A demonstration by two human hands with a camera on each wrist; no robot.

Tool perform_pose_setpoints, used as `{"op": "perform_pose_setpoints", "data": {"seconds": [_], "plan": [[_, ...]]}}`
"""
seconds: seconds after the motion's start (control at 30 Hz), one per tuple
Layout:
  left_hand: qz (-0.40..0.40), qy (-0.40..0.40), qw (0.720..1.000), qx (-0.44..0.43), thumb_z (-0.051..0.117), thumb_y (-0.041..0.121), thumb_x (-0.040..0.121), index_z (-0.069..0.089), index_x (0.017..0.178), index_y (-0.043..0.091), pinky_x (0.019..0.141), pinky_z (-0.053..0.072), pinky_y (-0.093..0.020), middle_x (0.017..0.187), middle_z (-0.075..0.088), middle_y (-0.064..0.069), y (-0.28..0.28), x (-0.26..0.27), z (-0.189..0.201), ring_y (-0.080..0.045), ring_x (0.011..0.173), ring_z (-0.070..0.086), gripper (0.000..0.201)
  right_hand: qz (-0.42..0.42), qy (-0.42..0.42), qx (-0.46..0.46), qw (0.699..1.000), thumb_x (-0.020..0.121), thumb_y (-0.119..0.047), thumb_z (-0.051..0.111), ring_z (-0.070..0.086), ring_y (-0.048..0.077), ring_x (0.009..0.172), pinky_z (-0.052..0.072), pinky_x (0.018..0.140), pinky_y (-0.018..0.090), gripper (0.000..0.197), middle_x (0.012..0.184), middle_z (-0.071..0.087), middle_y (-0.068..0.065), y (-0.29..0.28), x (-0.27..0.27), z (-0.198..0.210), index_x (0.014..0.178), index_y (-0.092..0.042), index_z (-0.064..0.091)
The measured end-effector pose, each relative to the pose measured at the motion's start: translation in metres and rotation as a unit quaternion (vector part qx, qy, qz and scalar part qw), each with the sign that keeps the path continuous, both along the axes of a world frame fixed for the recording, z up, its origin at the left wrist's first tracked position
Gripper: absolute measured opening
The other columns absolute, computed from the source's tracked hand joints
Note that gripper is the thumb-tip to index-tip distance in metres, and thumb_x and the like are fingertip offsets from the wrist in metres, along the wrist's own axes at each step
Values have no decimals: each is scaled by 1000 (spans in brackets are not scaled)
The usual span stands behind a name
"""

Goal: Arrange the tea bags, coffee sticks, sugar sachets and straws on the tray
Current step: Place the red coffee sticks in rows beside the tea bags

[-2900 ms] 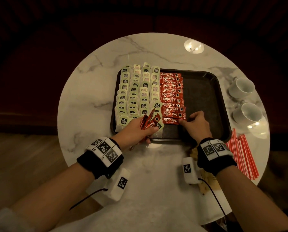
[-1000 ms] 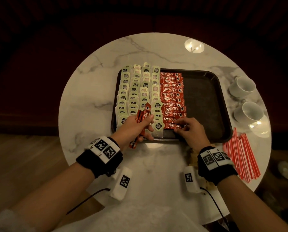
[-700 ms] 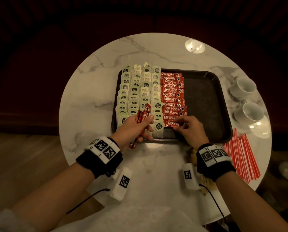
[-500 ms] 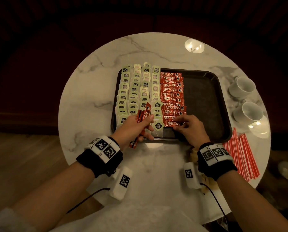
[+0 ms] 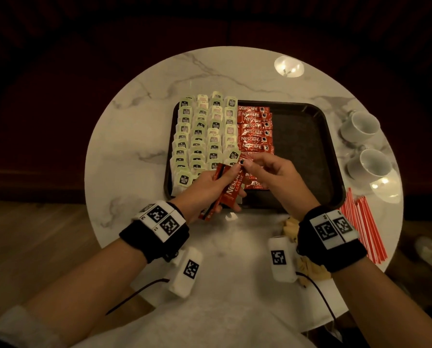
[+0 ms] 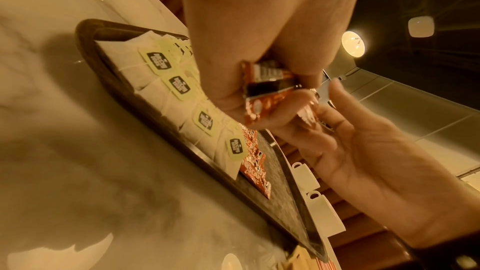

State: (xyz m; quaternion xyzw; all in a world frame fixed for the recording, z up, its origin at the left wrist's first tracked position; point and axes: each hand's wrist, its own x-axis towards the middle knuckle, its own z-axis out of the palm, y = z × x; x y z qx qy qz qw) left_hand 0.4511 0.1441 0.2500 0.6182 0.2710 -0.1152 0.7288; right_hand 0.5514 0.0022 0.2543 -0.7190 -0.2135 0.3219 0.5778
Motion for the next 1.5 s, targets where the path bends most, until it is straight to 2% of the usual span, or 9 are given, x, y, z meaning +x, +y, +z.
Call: {"op": "perform_pose_setpoints", "data": {"seconds": [0.07,0.13,0.3,0.47,0.6,0.83,1.07,1.37,1.5], "plan": [[-7,6,1000,8,42,49,98,62,103,12,40,36,-19,74,74,1,-2,0,2,-12,54,68,43,-2,8,8,1000,96,-17,60,68,8,96,52,77,18,18,103,72,1,0,0,-1,108,-8,69],[-6,13,1000,5,41,49,98,62,102,11,39,34,-18,73,74,1,-2,0,2,-11,52,67,44,-18,27,18,999,96,-14,60,68,3,80,50,67,13,15,92,72,-2,-2,1,-3,104,-5,68],[14,-3,1000,-15,61,28,93,62,116,7,37,32,-15,86,74,-7,3,-6,-4,-17,74,73,31,-94,104,36,989,95,-14,60,65,7,67,52,59,18,9,79,73,-1,-11,5,-12,99,-8,65],[32,-8,999,15,65,6,90,61,110,-2,36,33,-14,76,70,-9,3,-4,-6,-6,51,65,23,-150,146,36,977,93,-8,62,70,12,73,55,59,19,12,83,74,4,-28,5,-24,105,-6,61],[47,-11,998,32,61,16,94,62,102,2,37,35,-14,77,70,-8,2,-1,-12,-9,50,65,16,-204,132,11,970,92,-6,63,71,12,78,56,65,18,10,87,73,6,-45,10,-37,102,-8,63],[62,45,997,-20,34,56,97,61,101,7,40,44,-18,60,66,-6,6,-4,-11,-14,48,63,56,-271,143,-82,948,92,-3,63,73,17,86,59,71,20,17,100,71,12,-60,14,-55,109,-7,60],[66,53,996,-33,33,56,97,57,106,7,39,43,-18,60,67,-5,7,-6,-12,-14,46,61,56,-213,9,-242,947,91,-17,69,73,16,66,60,67,27,15,88,71,3,-45,5,-61,105,-14,67],[75,51,996,-26,35,56,97,58,101,8,40,42,-18,66,67,-7,10,-7,-15,-13,46,61,53,-214,-20,-238,947,87,-17,73,66,14,54,56,57,24,22,89,67,7,-44,9,-54,106,-13,63],[76,42,995,-41,37,51,99,58,102,8,41,46,-19,65,67,-6,8,-6,-15,-15,49,63,48,-151,-63,-212,963,89,-19,72,62,13,68,50,59,20,17,91,66,6,-41,13,-43,104,-15,66]]}}
